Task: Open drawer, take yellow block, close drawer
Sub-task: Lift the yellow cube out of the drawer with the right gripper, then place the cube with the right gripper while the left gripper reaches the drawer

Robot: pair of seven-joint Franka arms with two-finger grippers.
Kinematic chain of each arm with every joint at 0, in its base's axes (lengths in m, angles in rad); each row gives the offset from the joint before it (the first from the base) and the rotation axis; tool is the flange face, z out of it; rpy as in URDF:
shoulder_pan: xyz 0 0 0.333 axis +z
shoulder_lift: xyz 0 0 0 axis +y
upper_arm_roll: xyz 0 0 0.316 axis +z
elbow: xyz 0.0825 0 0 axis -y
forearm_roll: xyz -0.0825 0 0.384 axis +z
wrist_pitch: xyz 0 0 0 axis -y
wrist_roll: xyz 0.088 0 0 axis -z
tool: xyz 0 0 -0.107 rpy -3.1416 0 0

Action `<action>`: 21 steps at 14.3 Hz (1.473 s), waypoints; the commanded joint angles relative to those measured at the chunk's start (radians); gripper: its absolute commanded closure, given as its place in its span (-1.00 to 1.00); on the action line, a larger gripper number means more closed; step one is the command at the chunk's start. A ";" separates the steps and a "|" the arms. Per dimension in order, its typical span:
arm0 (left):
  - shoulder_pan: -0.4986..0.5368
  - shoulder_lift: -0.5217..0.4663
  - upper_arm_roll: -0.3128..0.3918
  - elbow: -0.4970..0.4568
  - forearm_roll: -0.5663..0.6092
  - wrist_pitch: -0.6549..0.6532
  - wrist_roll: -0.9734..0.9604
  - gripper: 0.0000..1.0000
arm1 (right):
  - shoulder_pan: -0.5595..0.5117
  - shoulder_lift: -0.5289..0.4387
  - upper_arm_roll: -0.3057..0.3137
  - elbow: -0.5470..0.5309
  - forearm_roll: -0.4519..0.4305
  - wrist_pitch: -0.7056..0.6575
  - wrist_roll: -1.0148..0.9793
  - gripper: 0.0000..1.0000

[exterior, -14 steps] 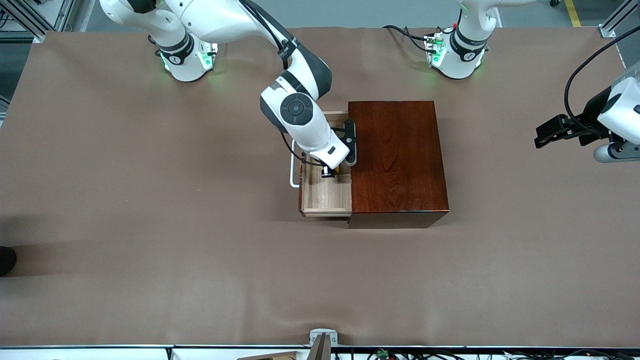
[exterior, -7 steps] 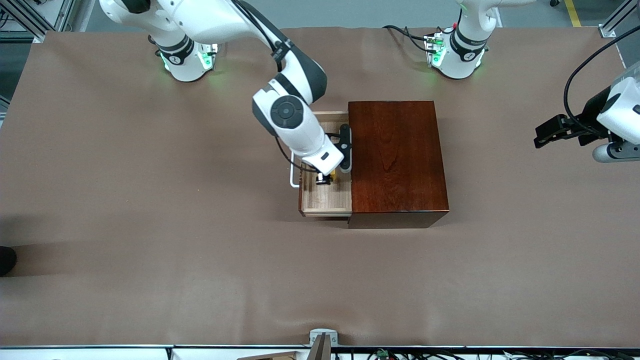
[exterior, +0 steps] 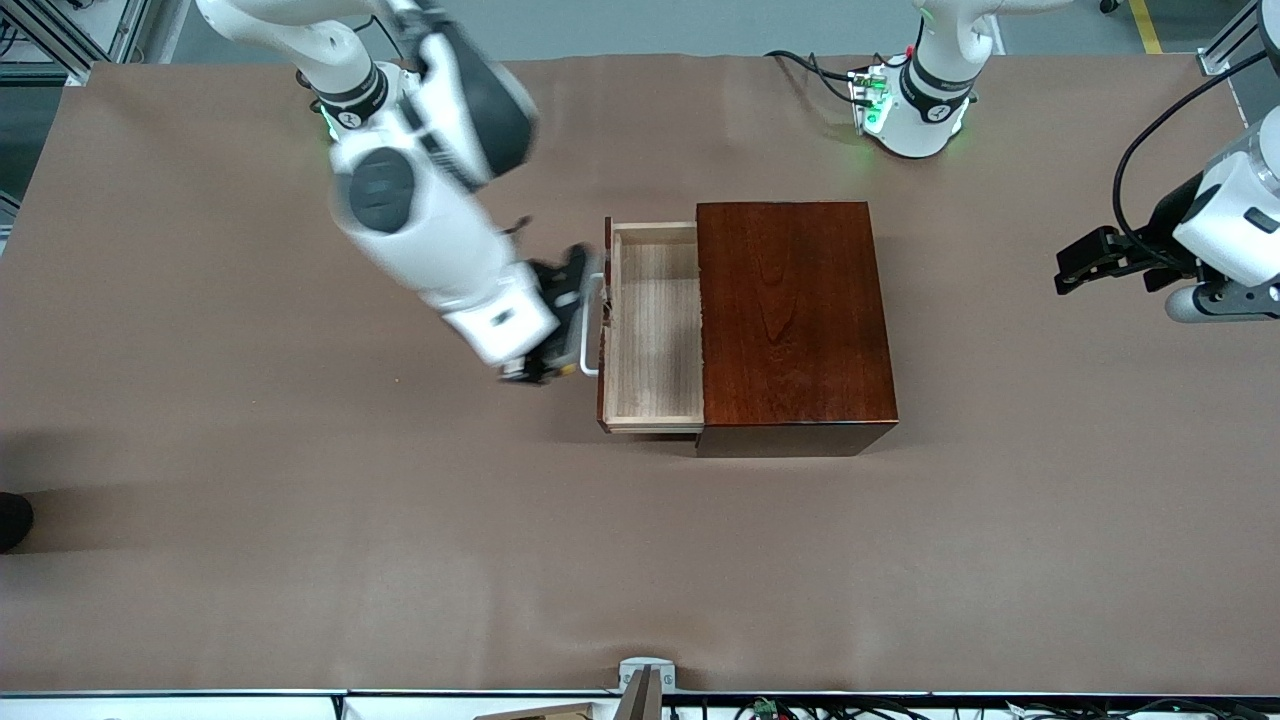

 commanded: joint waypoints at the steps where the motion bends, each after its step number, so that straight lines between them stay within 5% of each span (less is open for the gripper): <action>1: 0.000 -0.019 -0.037 -0.005 -0.021 -0.007 0.003 -1.00 | -0.139 -0.009 0.019 -0.036 0.018 0.001 0.000 1.00; 9: 0.000 -0.017 -0.319 -0.003 -0.017 -0.019 -0.006 -1.00 | -0.372 0.074 0.013 -0.065 0.000 0.040 0.195 1.00; 13: -0.006 -0.013 -0.477 0.007 -0.020 0.023 0.012 -1.00 | -0.383 0.078 -0.045 -0.099 -0.157 0.031 0.441 1.00; 18: -0.025 0.168 -0.664 0.127 -0.018 0.091 0.102 -1.00 | -0.399 0.080 -0.071 -0.180 -0.247 0.041 0.795 1.00; 21: -0.094 0.237 -0.680 0.125 -0.012 0.201 0.283 -1.00 | -0.432 0.084 -0.071 -0.302 -0.248 0.221 0.832 1.00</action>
